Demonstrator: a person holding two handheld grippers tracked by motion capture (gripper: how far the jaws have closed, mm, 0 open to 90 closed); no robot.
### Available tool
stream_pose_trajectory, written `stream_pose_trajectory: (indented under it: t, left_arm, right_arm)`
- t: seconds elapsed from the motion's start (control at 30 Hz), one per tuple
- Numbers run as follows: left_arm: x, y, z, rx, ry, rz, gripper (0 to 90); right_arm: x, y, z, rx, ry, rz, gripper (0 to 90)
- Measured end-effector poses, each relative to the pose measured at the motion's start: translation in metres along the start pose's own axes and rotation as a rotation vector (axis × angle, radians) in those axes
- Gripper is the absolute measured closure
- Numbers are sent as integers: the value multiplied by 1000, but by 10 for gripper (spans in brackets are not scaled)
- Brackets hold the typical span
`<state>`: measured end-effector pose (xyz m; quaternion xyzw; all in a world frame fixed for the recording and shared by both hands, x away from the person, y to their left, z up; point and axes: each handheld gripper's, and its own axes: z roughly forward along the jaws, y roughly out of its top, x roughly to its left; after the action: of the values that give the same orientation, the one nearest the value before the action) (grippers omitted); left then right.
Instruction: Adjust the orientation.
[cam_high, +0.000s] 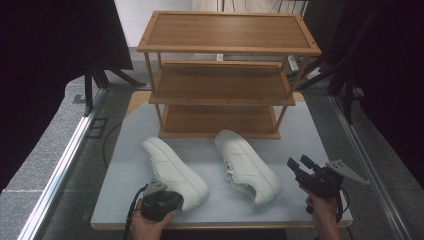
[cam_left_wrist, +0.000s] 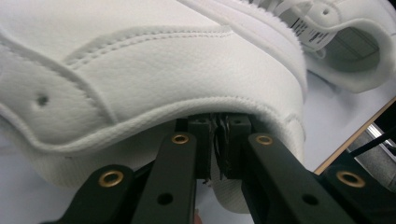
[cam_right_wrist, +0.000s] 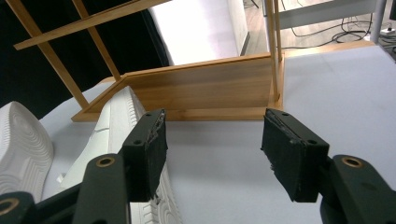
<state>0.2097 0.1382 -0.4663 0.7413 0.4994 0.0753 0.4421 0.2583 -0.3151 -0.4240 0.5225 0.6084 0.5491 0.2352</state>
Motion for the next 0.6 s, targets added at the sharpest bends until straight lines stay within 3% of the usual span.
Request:
stream_pose_trajectory:
  t: [0.23,0.6]
  left_arm:
    - [2,17,-1,-17,-9,15,843]
    - [0,36,24,-9,-42,14,843]
  right_arm:
    - [1,1,-1,6,-8,9,405]
    - [0,2,-2,14,-18,24,408]
